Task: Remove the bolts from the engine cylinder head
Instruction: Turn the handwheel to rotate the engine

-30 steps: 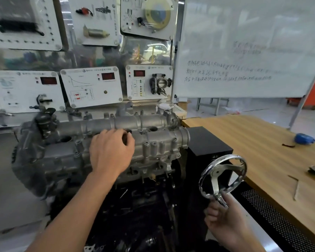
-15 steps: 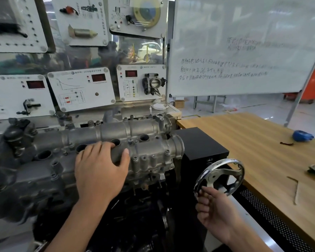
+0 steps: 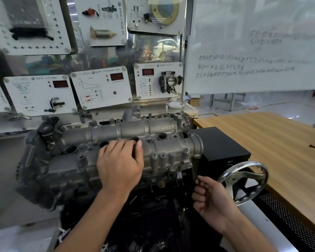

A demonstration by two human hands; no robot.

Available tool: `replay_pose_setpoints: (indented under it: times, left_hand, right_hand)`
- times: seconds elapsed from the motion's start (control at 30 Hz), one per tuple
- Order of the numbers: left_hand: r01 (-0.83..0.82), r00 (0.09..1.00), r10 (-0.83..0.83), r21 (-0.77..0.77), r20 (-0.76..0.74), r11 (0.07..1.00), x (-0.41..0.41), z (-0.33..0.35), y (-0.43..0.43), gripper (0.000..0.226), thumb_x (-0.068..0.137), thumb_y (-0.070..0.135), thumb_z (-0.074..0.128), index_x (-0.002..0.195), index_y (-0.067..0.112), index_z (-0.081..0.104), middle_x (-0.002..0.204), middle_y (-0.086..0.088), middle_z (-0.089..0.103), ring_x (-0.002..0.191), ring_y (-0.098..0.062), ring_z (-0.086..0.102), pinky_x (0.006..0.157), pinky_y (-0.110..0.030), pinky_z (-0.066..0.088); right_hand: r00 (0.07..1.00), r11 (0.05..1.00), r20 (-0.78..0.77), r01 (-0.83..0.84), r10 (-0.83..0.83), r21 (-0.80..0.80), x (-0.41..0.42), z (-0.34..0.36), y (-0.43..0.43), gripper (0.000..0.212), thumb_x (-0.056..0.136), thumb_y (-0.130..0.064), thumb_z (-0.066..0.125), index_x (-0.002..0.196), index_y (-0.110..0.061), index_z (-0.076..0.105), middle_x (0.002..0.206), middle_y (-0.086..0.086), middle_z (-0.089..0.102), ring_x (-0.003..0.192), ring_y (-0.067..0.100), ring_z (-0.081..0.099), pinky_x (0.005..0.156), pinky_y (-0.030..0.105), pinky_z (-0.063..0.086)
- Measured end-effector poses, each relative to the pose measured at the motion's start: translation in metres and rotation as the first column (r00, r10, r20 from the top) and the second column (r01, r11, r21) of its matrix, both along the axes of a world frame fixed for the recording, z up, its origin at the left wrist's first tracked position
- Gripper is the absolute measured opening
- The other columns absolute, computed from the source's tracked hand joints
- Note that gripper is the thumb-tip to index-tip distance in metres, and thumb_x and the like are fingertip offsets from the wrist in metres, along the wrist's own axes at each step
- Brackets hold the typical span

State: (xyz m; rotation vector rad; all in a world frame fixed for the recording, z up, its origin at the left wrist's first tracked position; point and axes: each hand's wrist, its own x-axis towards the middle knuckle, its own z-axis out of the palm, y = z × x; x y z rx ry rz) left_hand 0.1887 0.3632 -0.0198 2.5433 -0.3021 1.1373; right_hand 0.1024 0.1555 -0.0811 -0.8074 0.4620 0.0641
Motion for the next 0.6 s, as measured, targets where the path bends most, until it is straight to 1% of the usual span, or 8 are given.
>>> replay_pose_setpoints:
  times: [0.07,0.13,0.2,0.33,0.47,0.53,0.6]
  left_hand:
    - [-0.014,1.000,0.014,-0.016,0.017,1.000,0.006,0.005,-0.002,0.040,0.098,0.033,0.045,0.075,0.015,0.073,0.072,-0.001,0.071,0.074,-0.024,0.065,0.076,-0.037,0.046]
    - [-0.033,0.999,0.033,-0.029,-0.008,0.999,0.007,0.009,-0.004,0.042,0.098,0.031,0.044,0.070,0.016,0.071,0.066,-0.001,0.069,0.070,-0.024,0.063,0.073,-0.037,0.046]
    - [-0.021,1.000,0.020,-0.035,-0.010,0.999,0.003,0.006,-0.004,0.040,0.099,0.031,0.044,0.072,0.016,0.071,0.069,0.001,0.069,0.071,-0.022,0.062,0.073,-0.036,0.045]
    - [0.038,0.999,-0.035,-0.097,0.033,0.995,-0.011,-0.003,-0.002,0.036,0.099,0.029,0.045,0.079,0.016,0.073,0.074,0.003,0.070,0.074,-0.019,0.061,0.075,-0.035,0.046]
    - [0.063,0.997,-0.059,-0.111,0.041,0.992,-0.017,-0.005,-0.001,0.034,0.098,0.028,0.046,0.085,0.014,0.074,0.077,0.002,0.071,0.076,-0.020,0.061,0.078,-0.036,0.047]
    - [0.072,0.997,-0.070,-0.114,0.022,0.991,-0.018,-0.004,-0.001,0.032,0.098,0.027,0.047,0.087,0.014,0.074,0.078,0.001,0.072,0.078,-0.020,0.061,0.079,-0.036,0.047]
    - [0.086,0.996,-0.089,-0.100,-0.026,0.991,-0.019,-0.002,0.000,0.029,0.099,0.026,0.049,0.094,0.013,0.074,0.086,-0.001,0.074,0.085,-0.022,0.062,0.084,-0.038,0.046]
  right_hand:
    - [0.999,0.999,0.033,-0.013,0.014,-0.030,0.004,0.005,0.004,0.017,0.085,-0.022,0.059,0.069,-0.017,0.053,0.055,-0.005,0.031,0.042,0.008,0.027,0.034,0.018,0.022]
    - [0.998,0.999,0.060,-0.026,0.029,-0.037,0.005,0.005,0.007,0.013,0.076,-0.024,0.062,0.069,-0.017,0.055,0.055,-0.005,0.031,0.042,0.008,0.028,0.034,0.019,0.023]
    - [0.997,0.999,0.060,-0.040,0.042,-0.032,0.002,0.003,0.010,0.013,0.076,-0.024,0.063,0.069,-0.017,0.055,0.055,-0.005,0.032,0.042,0.008,0.029,0.034,0.019,0.023]
    - [0.999,1.000,0.051,-0.020,0.020,-0.005,0.000,0.004,0.016,0.018,0.089,-0.022,0.057,0.072,-0.016,0.053,0.054,-0.005,0.032,0.041,0.008,0.029,0.033,0.019,0.024]
    - [0.994,0.999,0.111,-0.009,0.012,-0.034,0.007,0.024,0.023,0.025,0.093,-0.022,0.053,0.069,-0.017,0.052,0.053,-0.005,0.033,0.041,0.008,0.029,0.034,0.019,0.024]
    - [0.992,0.999,0.122,-0.006,0.012,-0.047,0.010,0.033,0.026,0.028,0.094,-0.022,0.053,0.067,-0.016,0.052,0.053,-0.005,0.034,0.042,0.009,0.030,0.034,0.019,0.025]
    - [0.994,0.999,0.113,-0.003,0.008,-0.050,0.009,0.039,0.027,0.028,0.094,-0.022,0.054,0.067,-0.016,0.052,0.054,-0.004,0.035,0.043,0.009,0.030,0.035,0.019,0.025]
